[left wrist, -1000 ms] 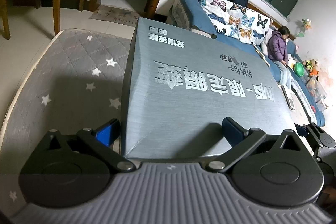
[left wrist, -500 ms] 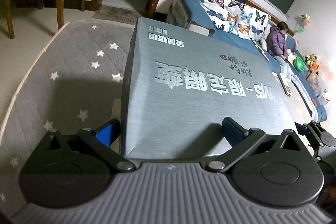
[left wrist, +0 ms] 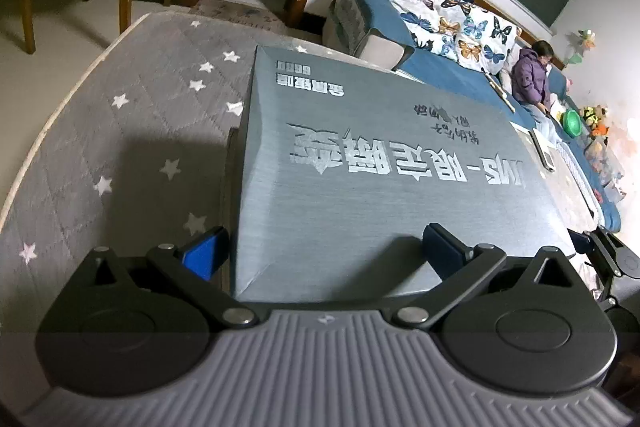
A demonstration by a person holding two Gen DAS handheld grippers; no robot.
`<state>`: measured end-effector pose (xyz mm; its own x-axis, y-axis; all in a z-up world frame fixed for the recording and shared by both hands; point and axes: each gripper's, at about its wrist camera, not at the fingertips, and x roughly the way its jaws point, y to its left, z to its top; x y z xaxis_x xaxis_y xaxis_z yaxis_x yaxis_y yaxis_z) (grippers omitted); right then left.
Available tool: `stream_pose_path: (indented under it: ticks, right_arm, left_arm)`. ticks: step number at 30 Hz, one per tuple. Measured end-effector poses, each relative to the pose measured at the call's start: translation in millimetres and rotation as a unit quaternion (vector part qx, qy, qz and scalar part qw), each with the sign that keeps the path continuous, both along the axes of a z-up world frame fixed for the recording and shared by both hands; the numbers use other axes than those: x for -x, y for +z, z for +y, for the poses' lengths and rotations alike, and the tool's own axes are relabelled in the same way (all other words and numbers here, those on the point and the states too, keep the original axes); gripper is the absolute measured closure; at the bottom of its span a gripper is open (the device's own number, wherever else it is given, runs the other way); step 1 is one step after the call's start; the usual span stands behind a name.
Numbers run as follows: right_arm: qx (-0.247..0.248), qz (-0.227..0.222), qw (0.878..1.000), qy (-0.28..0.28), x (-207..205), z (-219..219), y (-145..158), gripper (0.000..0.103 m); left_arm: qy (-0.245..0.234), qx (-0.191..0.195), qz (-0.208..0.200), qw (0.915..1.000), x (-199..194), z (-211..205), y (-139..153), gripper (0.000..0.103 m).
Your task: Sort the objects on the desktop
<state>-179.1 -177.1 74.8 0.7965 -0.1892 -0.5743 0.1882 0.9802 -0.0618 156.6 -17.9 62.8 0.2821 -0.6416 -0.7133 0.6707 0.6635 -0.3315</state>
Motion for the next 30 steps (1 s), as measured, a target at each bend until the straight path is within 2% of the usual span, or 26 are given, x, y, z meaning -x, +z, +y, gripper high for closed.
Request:
stream_pose_path:
  ticks: [30]
  right_arm:
    - [-0.013, 0.001, 1.000, 0.006, 22.9, 6.3, -15.3, 0.000]
  left_arm:
    - [-0.001, -0.012, -0.032, 0.9994, 59.5, 8.0, 8.1, 0.001]
